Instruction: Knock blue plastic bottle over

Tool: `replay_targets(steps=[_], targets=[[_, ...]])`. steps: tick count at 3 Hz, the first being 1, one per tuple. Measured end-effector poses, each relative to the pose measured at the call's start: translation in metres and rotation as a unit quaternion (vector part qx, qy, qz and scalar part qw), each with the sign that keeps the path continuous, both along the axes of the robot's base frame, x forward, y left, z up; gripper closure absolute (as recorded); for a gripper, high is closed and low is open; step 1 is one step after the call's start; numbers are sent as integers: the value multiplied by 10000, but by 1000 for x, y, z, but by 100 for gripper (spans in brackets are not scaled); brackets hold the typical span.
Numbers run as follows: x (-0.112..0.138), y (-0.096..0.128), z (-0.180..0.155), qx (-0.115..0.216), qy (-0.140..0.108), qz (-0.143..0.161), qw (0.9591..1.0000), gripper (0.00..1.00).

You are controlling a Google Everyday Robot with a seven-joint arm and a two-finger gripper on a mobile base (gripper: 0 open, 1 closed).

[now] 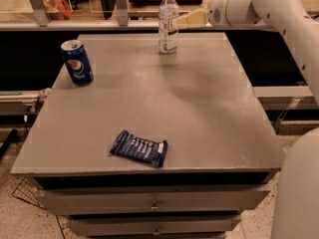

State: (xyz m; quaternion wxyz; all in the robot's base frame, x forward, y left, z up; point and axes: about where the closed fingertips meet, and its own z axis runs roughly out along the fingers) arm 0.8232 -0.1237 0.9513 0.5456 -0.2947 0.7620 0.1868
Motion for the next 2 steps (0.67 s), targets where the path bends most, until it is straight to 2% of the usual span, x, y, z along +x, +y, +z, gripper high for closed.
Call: replay_targets(steps=[1, 2], targets=[[20, 37, -5, 342, -27, 228, 9992, 0], [32, 72, -9, 513, -30, 440, 9977, 2]])
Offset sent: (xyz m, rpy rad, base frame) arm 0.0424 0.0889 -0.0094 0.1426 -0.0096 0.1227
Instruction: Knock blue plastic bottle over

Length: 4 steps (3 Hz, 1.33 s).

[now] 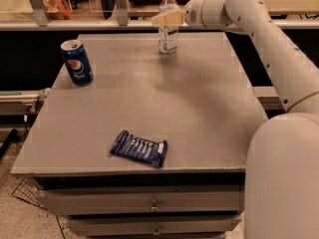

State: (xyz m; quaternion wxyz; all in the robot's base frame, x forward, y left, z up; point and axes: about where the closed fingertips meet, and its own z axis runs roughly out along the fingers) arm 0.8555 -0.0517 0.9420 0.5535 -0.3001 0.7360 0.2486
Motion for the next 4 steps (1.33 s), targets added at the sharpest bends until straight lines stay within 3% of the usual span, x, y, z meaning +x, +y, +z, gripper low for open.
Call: replay_targets(steps=[1, 2, 3, 4], targets=[[5, 17, -2, -66, -12, 1, 10000, 25], [4, 18, -5, -86, 2, -96, 9999, 48], [-7, 6, 0, -5, -50, -158, 9999, 79], [-28, -31, 41, 6, -360, -187, 9992, 99]])
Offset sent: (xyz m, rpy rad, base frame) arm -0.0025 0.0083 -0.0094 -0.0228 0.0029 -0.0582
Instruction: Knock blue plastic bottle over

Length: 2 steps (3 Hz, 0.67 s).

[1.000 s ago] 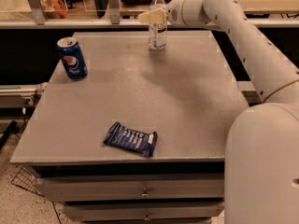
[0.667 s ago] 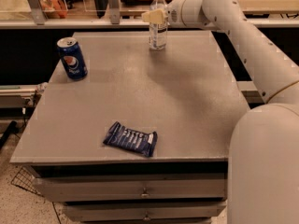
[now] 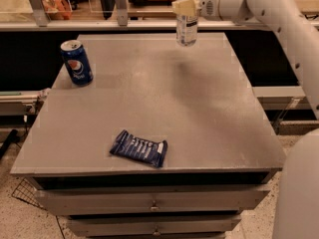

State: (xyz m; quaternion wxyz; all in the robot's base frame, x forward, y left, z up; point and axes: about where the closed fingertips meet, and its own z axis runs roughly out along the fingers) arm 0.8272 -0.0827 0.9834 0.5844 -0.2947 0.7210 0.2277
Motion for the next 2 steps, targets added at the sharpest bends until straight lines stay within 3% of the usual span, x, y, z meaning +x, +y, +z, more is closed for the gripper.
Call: replay_targets(steps=[1, 2], targets=[[-32, -42, 41, -234, -247, 18, 9994, 100], [-64, -67, 50, -663, -14, 333, 9972, 100]])
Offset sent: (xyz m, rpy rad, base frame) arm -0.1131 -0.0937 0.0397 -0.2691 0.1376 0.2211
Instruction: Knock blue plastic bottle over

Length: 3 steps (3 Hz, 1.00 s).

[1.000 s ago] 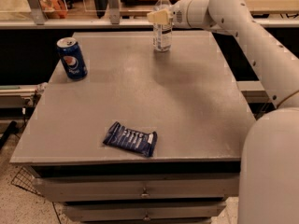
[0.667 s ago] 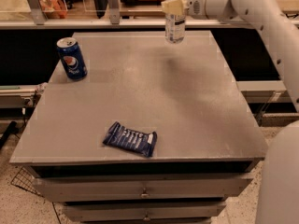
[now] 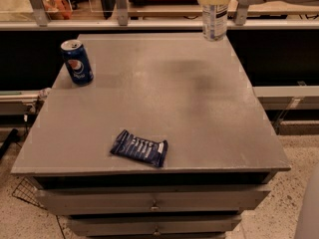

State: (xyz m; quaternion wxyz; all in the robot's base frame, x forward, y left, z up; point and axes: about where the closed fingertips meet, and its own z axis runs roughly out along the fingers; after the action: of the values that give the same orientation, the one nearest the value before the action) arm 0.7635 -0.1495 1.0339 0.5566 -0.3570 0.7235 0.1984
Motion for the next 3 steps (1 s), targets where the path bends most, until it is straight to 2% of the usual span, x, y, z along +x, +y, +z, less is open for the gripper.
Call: replay_targets(steps=[1, 2, 3], targets=[[-19, 8, -11, -593, 345, 442, 9967, 100], [-35, 34, -39, -1407, 765, 1026, 9817, 100], [-50, 66, -78, -2214, 1209, 1746, 9518, 100]])
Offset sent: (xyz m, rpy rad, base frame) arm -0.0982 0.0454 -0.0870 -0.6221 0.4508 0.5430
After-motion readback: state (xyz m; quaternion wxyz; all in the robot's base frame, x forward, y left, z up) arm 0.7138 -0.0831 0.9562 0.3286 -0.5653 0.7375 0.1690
